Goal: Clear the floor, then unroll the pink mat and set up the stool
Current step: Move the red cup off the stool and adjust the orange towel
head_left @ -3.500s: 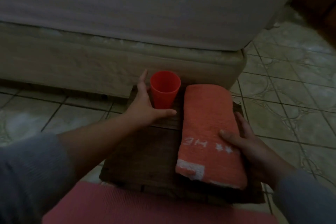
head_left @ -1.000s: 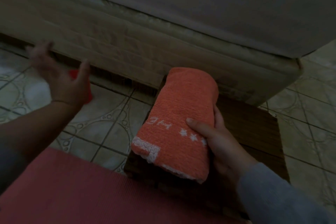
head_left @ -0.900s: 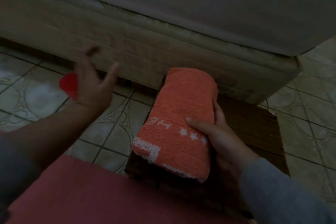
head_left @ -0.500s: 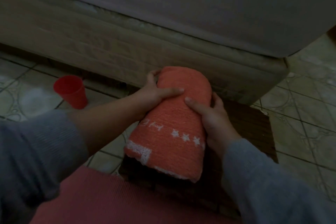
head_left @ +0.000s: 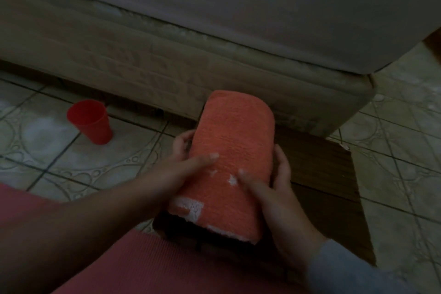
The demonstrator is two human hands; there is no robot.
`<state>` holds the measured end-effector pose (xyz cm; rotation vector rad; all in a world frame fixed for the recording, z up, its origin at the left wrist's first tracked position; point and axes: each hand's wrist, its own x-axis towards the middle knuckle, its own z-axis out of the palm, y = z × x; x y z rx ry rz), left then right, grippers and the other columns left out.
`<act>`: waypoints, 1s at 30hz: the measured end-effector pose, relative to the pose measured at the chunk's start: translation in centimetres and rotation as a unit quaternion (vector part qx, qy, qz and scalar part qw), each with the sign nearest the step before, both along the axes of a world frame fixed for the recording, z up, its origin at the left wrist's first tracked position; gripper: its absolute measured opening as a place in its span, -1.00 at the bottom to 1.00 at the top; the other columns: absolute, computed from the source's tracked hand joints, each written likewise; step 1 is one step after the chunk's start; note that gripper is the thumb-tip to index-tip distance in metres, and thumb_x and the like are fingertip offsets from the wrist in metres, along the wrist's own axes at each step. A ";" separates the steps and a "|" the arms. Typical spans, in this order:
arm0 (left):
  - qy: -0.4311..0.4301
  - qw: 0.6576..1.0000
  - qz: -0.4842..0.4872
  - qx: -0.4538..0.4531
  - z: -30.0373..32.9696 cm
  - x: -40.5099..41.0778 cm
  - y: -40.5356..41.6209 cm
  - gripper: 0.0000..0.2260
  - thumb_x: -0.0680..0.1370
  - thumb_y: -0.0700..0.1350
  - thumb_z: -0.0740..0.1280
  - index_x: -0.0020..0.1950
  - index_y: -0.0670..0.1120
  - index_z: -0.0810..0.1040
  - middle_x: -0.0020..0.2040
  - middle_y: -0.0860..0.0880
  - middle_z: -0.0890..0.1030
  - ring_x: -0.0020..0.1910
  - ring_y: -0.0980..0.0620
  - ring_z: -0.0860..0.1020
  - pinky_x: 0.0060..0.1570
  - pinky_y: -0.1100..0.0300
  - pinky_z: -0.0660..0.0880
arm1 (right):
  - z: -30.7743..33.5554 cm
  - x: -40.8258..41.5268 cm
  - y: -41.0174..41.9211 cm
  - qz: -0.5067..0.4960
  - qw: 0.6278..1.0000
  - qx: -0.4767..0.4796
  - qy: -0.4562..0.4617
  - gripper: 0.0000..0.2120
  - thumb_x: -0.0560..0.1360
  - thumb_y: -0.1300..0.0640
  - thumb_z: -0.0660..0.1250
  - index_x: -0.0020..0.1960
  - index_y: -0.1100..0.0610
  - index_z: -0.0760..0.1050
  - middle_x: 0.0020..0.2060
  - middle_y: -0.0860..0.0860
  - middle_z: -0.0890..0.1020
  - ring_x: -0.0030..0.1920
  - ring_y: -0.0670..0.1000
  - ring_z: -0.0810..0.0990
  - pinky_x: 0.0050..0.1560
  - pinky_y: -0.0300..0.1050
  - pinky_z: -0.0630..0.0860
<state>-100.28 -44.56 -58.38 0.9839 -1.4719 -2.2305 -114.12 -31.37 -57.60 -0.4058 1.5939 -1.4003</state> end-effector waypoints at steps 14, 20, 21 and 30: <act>-0.049 0.999 0.003 -0.006 -0.1 0.9 1.7 -0.23 0.14 0.03 0.58 0.29 0.12 0.35 0.13 0.01 0.63 0.02 0.05 0.66 0.02 0.06 0.61 | -0.2 2.3 -0.9 -0.007 0.999 -0.043 0.027 -0.02 0.06 -0.15 0.49 0.39 -0.37 0.12 0.22 -0.10 0.50 0.13 -0.03 0.58 0.00 -0.06 0.59; -0.004 0.998 0.041 -0.041 0.5 5.2 -2.6 -0.12 0.08 -0.07 0.59 0.33 0.19 0.31 0.15 0.01 0.63 0.04 0.08 0.65 -0.16 0.23 0.61 | 0.6 5.3 -4.9 0.019 0.996 -0.088 0.022 -0.04 0.10 -0.06 0.54 0.37 -0.39 0.14 0.17 -0.20 0.50 0.10 -0.13 0.61 0.04 -0.13 0.60; -0.005 0.997 0.050 -0.060 0.6 6.2 -3.8 -0.10 0.07 -0.05 0.58 0.34 0.23 0.30 0.18 0.02 0.60 0.05 0.08 0.65 -0.16 0.23 0.61 | 0.5 6.2 -5.9 0.029 0.995 -0.096 0.015 -0.03 0.11 -0.05 0.55 0.37 -0.40 0.13 0.18 -0.21 0.49 0.10 -0.14 0.60 0.02 -0.17 0.60; -0.065 0.995 0.031 -0.066 -3.3 12.4 -12.2 -0.01 0.03 -0.04 0.62 0.37 0.33 0.26 0.31 -0.06 0.50 0.20 -0.03 0.57 0.01 0.07 0.56 | -2.9 12.6 -13.9 0.073 0.996 -0.045 -0.018 -0.14 0.37 0.14 0.49 0.35 -0.46 0.05 0.28 -0.11 0.28 0.27 -0.01 0.40 0.33 0.12 0.41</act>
